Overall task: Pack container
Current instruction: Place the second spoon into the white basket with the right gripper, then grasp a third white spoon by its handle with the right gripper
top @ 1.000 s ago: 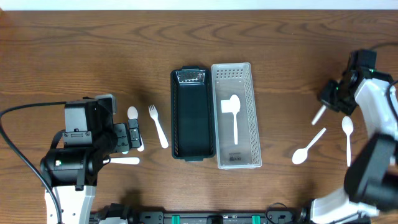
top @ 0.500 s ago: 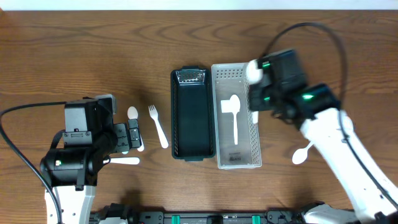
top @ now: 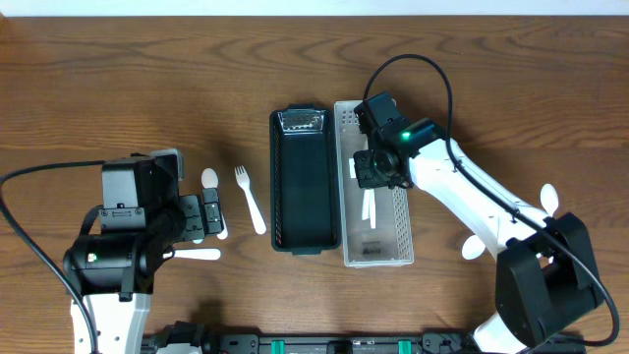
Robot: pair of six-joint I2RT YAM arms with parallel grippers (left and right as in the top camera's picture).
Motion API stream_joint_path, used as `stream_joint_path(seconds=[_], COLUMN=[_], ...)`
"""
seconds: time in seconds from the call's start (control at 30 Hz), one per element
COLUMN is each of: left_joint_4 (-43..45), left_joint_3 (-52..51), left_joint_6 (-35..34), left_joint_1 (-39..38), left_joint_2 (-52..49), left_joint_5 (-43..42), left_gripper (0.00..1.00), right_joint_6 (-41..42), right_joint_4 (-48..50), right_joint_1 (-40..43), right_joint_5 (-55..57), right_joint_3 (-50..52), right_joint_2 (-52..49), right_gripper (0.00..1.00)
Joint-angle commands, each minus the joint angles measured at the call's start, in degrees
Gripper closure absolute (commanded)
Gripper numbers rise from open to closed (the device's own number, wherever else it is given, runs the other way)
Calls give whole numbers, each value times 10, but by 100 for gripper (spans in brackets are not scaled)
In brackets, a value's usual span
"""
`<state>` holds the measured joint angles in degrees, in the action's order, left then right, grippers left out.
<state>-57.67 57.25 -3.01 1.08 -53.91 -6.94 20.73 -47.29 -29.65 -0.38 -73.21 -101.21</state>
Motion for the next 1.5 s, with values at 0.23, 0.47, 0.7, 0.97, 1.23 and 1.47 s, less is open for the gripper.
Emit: stream_joint_path(seconds=[0.23,0.47,0.7,0.97,1.23,1.47], left_joint_4=[-4,-4,-4,-6,-6,-6], left_joint_3=[10,10,10,10,10,10], left_joint_6=[-3,-3,-3,-3,-3,-3], left_joint_1=[2,2,2,2,2,2], left_joint_2=[0,0,0,0,0,0], left_joint_5=[-1,-1,-1,-1,-1,-1], left_gripper=[2,2,2,2,2,2], right_joint_6=[22,237,315,300,271,258], right_joint_4=[-50,-144,-256,-157,-64,-12], right_joint_1=[5,116,281,376,388,387], right_joint_5=[63,126,115,54,38,31], right_joint_3=[-56,-70,-31,121,201,226], right_joint_2=[94,256,298,249,162,96], right_gripper=[59,7,1,1,1,1])
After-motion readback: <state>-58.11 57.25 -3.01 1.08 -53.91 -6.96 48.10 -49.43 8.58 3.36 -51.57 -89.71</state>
